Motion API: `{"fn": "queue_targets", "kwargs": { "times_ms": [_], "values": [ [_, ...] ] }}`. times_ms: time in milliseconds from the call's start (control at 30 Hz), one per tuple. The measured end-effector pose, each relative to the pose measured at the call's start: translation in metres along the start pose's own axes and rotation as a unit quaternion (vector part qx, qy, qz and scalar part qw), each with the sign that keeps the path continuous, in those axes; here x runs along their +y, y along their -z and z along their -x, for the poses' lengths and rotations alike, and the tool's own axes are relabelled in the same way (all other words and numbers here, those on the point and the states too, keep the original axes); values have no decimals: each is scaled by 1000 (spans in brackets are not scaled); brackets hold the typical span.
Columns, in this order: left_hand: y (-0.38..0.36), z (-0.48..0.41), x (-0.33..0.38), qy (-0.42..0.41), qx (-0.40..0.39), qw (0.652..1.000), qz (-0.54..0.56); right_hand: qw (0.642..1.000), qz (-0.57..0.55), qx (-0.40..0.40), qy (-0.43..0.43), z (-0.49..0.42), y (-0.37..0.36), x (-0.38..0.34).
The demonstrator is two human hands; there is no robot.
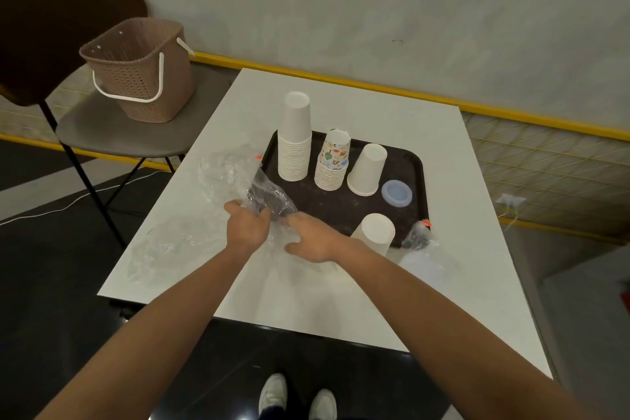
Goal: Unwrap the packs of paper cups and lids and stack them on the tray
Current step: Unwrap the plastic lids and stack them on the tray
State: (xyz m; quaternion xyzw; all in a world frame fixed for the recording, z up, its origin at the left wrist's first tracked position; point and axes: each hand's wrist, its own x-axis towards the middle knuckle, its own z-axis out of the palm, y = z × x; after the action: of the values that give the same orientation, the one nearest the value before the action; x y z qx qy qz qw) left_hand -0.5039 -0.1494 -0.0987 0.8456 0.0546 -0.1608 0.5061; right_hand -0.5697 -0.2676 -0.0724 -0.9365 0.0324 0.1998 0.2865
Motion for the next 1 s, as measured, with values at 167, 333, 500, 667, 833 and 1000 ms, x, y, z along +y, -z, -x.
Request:
{"fn": "queue_targets", "kwargs": {
  "times_ms": [167, 333, 500, 667, 833, 1000],
  "values": [
    [8, 4, 1, -38, 17, 999, -26, 999, 30, -36, -21, -5, -17, 3],
    [16, 14, 10, -96, 54, 994, -25, 999, 25, -32, -20, -5, -18, 1],
    [22, 15, 8, -161, 105, 967, -167, 1000, 14, -13, -23, -9, -13, -3],
    [22, 14, 4, -187, 68, 944, -264, 1000, 19, -8, -22, -11, -9, -2],
    [21, 15, 5, -169, 52, 939, -294, 999, 22, -12, -25, -8, -11, 2],
    [11, 12, 14, -215, 19, 959, -182, 999, 31, 35, -9, -3, 12, 1]
  ]
}}
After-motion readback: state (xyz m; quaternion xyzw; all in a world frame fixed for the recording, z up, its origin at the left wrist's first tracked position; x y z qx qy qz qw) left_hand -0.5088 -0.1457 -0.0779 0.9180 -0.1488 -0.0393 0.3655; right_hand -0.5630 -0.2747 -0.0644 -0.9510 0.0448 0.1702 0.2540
